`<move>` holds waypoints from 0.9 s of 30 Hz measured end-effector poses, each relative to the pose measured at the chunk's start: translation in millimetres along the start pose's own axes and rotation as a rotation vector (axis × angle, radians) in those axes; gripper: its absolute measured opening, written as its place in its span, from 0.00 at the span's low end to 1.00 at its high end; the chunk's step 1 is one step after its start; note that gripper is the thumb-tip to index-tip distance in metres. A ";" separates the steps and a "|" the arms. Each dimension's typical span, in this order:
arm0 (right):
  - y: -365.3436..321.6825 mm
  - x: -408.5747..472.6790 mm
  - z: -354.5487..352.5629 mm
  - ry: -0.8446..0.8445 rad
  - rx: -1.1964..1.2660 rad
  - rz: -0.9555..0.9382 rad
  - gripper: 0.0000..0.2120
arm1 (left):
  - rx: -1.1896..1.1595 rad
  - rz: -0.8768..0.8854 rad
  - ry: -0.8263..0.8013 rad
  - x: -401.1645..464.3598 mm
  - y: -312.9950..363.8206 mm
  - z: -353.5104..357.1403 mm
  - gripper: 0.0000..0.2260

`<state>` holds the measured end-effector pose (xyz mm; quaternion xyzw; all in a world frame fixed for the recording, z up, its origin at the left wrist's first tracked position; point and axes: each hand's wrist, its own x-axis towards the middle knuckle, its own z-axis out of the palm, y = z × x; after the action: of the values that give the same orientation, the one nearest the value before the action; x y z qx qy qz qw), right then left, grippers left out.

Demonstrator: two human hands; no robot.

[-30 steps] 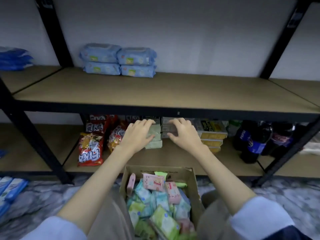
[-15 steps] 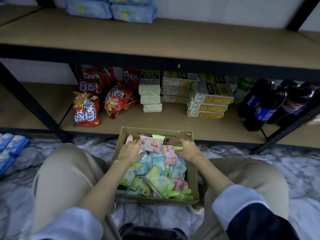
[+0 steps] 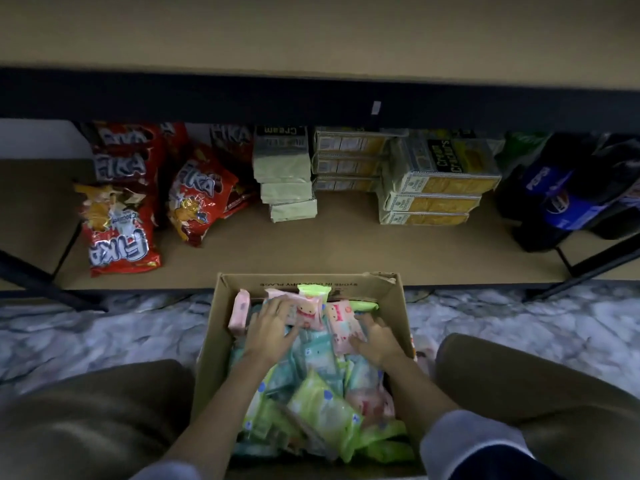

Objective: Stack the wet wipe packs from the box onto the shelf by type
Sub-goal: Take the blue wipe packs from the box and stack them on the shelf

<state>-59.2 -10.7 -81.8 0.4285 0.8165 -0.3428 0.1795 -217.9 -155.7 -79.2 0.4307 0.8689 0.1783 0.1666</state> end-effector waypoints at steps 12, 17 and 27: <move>8.8 73.5 30.7 -0.138 0.233 0.054 0.35 | -0.206 0.127 -0.006 33.2 -44.6 38.3 0.18; 24.4 78.2 27.6 -0.074 0.467 0.052 0.36 | -0.602 -0.229 -0.280 24.6 -69.2 19.3 0.24; 26.1 44.2 14.6 -0.431 0.727 0.060 0.24 | -0.465 -0.402 -0.256 19.1 -73.6 14.3 0.03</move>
<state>-62.8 14.8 -128.6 0.4061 0.5732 -0.6850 0.1931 -273.2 -179.5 -127.8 0.2201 0.8446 0.2798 0.3998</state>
